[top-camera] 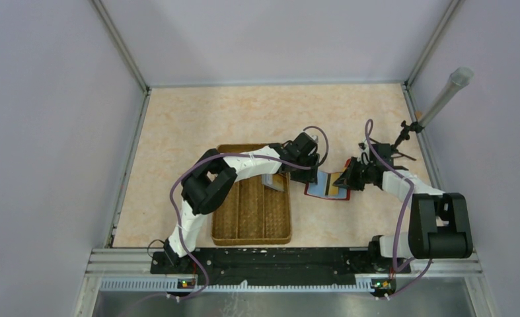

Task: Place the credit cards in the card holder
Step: Insert the credit card into the card holder.

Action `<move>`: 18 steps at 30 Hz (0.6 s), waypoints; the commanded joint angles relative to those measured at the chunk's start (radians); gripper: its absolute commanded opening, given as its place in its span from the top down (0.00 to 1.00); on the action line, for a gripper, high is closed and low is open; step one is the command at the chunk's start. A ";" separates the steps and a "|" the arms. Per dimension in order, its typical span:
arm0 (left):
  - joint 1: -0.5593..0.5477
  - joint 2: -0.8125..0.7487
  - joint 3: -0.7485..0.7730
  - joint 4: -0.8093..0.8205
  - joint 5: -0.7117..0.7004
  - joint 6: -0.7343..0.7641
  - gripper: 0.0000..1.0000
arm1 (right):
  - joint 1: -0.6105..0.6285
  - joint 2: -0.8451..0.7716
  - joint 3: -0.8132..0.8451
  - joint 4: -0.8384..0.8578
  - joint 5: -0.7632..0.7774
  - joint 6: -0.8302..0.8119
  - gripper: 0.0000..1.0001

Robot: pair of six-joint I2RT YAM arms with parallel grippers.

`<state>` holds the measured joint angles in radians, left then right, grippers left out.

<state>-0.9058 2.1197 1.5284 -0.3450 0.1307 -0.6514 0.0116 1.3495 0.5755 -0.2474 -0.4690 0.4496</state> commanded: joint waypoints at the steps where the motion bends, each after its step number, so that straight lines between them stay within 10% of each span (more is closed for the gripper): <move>1: 0.001 0.037 0.013 -0.035 -0.031 0.021 0.52 | -0.008 0.040 -0.031 -0.003 0.035 -0.026 1.00; 18: 0.001 0.039 0.019 -0.032 -0.016 0.016 0.55 | -0.007 0.104 -0.030 -0.060 -0.019 -0.050 1.00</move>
<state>-0.9054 2.1216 1.5322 -0.3569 0.1303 -0.6514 0.0010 1.3979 0.5755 -0.2409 -0.5102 0.4461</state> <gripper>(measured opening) 0.457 0.004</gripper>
